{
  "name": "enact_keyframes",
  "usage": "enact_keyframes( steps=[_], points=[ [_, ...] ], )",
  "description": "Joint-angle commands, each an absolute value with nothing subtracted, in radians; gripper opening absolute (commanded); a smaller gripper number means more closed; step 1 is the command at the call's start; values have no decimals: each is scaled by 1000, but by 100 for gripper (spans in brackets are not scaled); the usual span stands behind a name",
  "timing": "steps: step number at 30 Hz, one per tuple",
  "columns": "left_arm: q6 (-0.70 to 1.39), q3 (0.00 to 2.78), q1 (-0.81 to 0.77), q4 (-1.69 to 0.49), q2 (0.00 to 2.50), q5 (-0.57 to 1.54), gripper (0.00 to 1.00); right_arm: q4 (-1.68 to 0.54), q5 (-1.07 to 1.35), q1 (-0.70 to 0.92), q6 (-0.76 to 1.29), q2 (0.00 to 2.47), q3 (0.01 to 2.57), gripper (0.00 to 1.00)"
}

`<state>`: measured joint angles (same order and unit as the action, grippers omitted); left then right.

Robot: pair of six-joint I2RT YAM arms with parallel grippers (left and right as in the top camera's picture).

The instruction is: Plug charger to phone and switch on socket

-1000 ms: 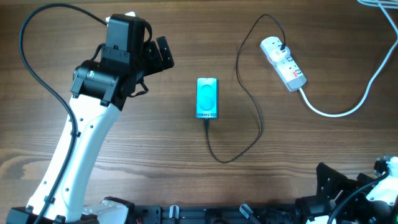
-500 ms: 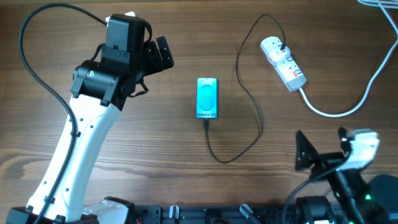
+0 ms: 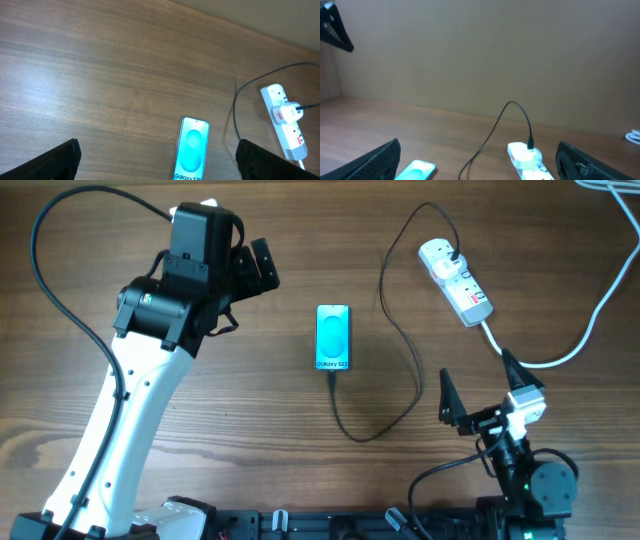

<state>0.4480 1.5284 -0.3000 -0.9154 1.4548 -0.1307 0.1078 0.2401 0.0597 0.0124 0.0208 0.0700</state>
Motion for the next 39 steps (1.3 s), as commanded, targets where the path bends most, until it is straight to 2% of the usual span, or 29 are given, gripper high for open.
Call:
enact_keyframes(
  steps=[1,5,9,16,39],
  points=[
    [456,1520,-295,-914,1454,-140,100,184,206,51,3,4,6,100],
    [457,1520,-295,-914,1454,-140,100,146,142,36,1,4,5,100],
    [456,1520,-295,-914,1454,-140,100,2,101,-21,43,4,5,100],
    [456,1520,-295,-914,1454,-140,100,-1,52,-21,-27,4,5,100],
    [456,1520,-295,-914,1454,-140,100,0,52,-21,-26,4,5,100]
  ],
)
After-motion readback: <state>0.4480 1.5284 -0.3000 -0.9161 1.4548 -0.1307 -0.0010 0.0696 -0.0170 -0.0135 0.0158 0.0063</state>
